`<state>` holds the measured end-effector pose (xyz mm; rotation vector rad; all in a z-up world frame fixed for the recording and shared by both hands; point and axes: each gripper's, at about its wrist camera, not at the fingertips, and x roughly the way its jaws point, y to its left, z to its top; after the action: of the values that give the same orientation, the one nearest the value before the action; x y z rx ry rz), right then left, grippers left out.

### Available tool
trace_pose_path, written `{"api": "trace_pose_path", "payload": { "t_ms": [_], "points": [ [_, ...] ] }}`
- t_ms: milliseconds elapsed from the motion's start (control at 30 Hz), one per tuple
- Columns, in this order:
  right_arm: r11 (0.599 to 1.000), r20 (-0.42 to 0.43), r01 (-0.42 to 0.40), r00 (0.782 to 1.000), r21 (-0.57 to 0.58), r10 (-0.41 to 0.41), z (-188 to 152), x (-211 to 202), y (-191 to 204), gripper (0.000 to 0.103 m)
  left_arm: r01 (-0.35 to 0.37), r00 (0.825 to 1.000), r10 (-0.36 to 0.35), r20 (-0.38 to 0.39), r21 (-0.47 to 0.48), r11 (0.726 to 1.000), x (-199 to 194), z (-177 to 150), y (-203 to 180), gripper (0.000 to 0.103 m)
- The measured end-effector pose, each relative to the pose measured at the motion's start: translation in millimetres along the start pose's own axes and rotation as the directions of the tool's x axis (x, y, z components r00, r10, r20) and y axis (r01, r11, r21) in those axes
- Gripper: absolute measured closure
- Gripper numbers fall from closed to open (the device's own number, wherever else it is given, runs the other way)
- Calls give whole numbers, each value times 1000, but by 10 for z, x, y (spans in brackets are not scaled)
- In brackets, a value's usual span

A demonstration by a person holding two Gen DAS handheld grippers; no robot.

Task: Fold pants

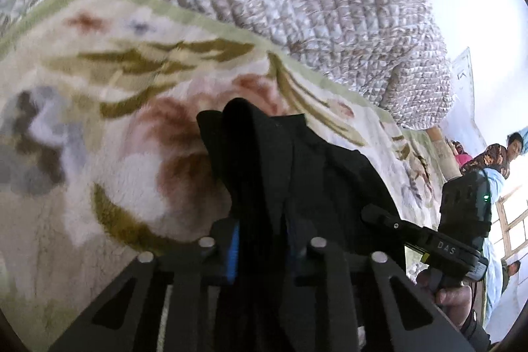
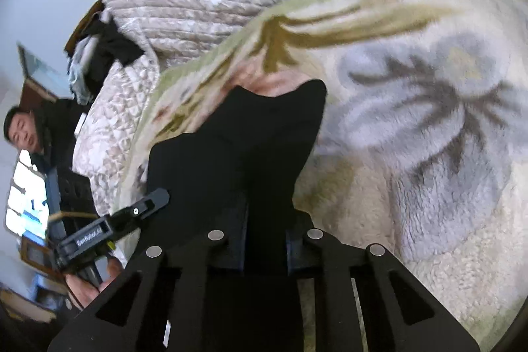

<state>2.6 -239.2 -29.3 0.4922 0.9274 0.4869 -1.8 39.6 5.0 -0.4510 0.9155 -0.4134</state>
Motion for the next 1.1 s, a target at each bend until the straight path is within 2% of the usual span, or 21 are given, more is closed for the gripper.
{"api": "trace_pose_path", "payload": {
  "t_ms": [167,300,467,633,700,733,800,833,900,1000,1100],
  "points": [
    [996,36,-46,998,-72,48,173,-154,325,88,1,999,-3,42,50,999,-233,259,-89,81],
    [989,48,-87,995,-118,93,448,-67,563,88,-24,997,17,77,86,996,-299,607,8,81],
    [988,15,-85,996,-131,87,833,324,696,88,-79,995,72,66,112,991,-37,1078,296,81],
    [988,-4,-75,997,-132,75,1123,720,683,87,-105,994,100,51,115,988,282,1386,560,77],
    [990,-23,-30,999,-137,27,1194,931,548,83,-144,989,143,22,89,985,451,1383,735,74],
    [992,-32,11,999,-127,-16,1208,1005,469,82,-166,986,166,1,72,984,512,1359,822,69],
    [986,-25,103,994,-133,-107,1199,1029,351,78,-163,987,163,-8,23,986,509,1303,960,66],
    [984,-6,114,993,-139,-116,1187,956,312,78,-167,986,167,1,25,986,455,1292,960,66],
    [977,31,143,990,-157,-140,1156,804,343,78,-226,974,223,49,59,972,300,1265,886,69],
    [959,71,163,986,-232,-150,1034,603,562,78,-269,961,260,97,84,960,51,1165,712,69],
    [933,73,161,987,-322,-145,788,502,803,78,-261,960,242,144,133,956,-162,955,436,69]
  ]
}}
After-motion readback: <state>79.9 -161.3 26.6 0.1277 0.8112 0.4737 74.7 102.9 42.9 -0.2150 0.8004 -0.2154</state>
